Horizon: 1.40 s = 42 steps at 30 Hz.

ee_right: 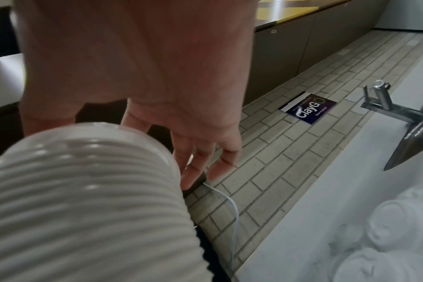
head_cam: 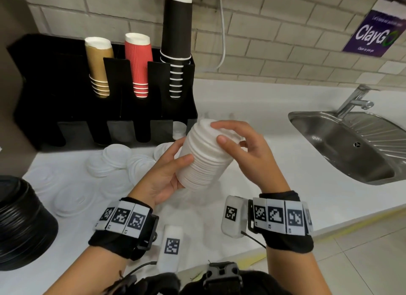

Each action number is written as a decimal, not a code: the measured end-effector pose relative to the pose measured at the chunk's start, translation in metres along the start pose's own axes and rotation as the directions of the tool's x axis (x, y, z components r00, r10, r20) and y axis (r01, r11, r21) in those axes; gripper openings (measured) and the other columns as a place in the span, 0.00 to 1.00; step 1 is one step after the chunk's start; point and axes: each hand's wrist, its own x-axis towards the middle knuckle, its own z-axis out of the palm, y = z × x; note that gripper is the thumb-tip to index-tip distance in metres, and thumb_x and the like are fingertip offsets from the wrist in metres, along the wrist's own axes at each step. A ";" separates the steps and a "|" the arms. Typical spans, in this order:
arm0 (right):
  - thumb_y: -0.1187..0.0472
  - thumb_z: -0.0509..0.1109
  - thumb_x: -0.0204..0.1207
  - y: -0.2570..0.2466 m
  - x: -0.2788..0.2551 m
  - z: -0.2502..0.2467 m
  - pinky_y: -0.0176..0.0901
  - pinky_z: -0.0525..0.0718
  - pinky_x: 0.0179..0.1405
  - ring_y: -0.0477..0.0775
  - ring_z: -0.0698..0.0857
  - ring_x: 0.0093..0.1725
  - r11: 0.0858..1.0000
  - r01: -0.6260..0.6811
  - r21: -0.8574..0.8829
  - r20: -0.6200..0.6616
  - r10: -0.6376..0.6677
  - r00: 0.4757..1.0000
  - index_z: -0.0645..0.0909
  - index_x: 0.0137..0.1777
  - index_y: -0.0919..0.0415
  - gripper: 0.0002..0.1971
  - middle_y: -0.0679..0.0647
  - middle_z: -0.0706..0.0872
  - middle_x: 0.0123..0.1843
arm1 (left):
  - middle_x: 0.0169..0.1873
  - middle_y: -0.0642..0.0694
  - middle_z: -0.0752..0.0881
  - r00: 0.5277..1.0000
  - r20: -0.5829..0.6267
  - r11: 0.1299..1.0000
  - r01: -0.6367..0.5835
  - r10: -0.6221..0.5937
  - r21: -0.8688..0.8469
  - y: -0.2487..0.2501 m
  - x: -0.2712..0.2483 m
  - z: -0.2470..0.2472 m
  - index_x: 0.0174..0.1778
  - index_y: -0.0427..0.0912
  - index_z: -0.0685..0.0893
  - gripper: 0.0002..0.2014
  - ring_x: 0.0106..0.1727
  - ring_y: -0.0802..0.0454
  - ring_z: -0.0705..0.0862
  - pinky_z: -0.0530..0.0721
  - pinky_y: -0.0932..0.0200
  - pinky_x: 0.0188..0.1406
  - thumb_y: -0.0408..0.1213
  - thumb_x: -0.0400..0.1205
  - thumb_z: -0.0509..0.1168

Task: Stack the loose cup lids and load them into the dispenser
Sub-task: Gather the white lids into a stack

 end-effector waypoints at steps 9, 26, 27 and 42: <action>0.48 0.74 0.69 -0.002 -0.004 0.004 0.26 0.71 0.59 0.38 0.78 0.66 0.996 0.076 -0.056 -0.001 -0.076 0.997 0.84 0.54 0.42 0.12 0.45 0.81 0.63 | 0.62 0.49 0.87 0.999 -0.049 1.000 -0.008 0.008 -0.010 -0.002 -0.003 0.003 0.73 0.58 0.76 0.54 0.63 0.47 0.87 0.89 0.48 0.49 0.59 0.48 0.86; 0.47 0.69 0.79 0.075 0.035 -0.071 0.41 0.75 0.58 0.53 0.79 0.67 0.797 -0.552 -0.246 -0.128 0.538 0.833 0.75 0.72 0.50 0.23 0.56 0.78 0.72 | 0.62 0.50 0.86 0.996 -0.082 0.992 -0.052 0.043 -0.114 0.002 -0.004 -0.005 0.69 0.57 0.78 0.51 0.64 0.47 0.85 0.90 0.45 0.48 0.56 0.47 0.88; 0.47 0.69 0.79 0.088 0.039 -0.079 0.44 0.75 0.58 0.56 0.79 0.68 0.692 -0.618 -0.374 -0.128 0.621 0.773 0.73 0.75 0.51 0.25 0.57 0.78 0.73 | 0.62 0.49 0.87 0.995 -0.086 0.990 -0.062 0.052 -0.126 0.003 -0.005 -0.007 0.69 0.56 0.79 0.50 0.64 0.48 0.85 0.90 0.46 0.49 0.56 0.48 0.88; 0.53 0.78 0.69 0.113 0.050 -0.082 0.50 0.77 0.51 0.60 0.79 0.56 0.499 -0.542 -0.676 -0.031 0.716 0.698 0.63 0.77 0.46 0.38 0.58 0.76 0.67 | 0.61 0.51 0.88 0.990 -0.099 0.987 -0.112 0.101 -0.115 0.010 0.000 -0.016 0.68 0.58 0.81 0.46 0.62 0.50 0.87 0.91 0.51 0.43 0.56 0.51 0.87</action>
